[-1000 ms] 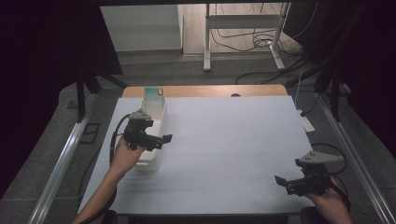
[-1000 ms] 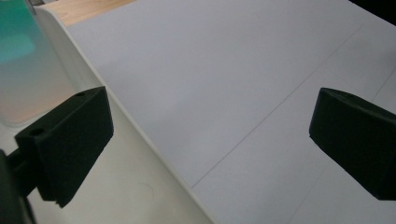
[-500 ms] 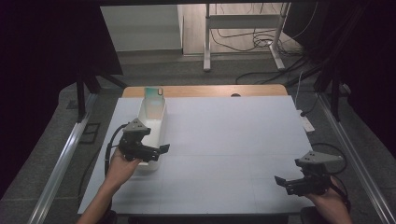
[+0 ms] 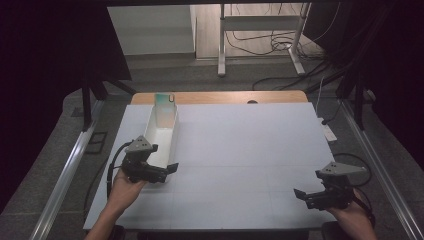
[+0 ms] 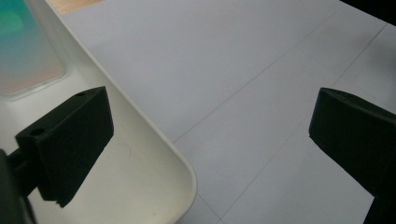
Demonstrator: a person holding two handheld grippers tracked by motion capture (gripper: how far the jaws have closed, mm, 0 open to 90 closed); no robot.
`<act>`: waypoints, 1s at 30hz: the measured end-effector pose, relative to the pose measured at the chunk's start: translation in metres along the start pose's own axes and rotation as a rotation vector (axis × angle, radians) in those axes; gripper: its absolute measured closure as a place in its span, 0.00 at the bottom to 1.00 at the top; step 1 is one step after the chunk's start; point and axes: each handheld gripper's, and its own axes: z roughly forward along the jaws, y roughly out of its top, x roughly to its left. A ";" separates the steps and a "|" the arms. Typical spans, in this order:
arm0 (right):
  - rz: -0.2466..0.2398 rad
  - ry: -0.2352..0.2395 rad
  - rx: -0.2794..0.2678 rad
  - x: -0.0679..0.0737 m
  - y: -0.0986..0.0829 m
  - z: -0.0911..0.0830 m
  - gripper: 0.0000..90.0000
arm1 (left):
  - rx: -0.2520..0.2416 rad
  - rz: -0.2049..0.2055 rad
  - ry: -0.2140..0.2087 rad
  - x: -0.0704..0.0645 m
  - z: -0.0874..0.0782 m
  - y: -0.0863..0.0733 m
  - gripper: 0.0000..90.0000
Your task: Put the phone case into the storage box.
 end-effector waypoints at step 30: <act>-0.002 -0.001 0.019 0.001 0.001 0.002 0.00 | 0.003 -0.017 0.023 -0.011 -0.022 -0.036 0.01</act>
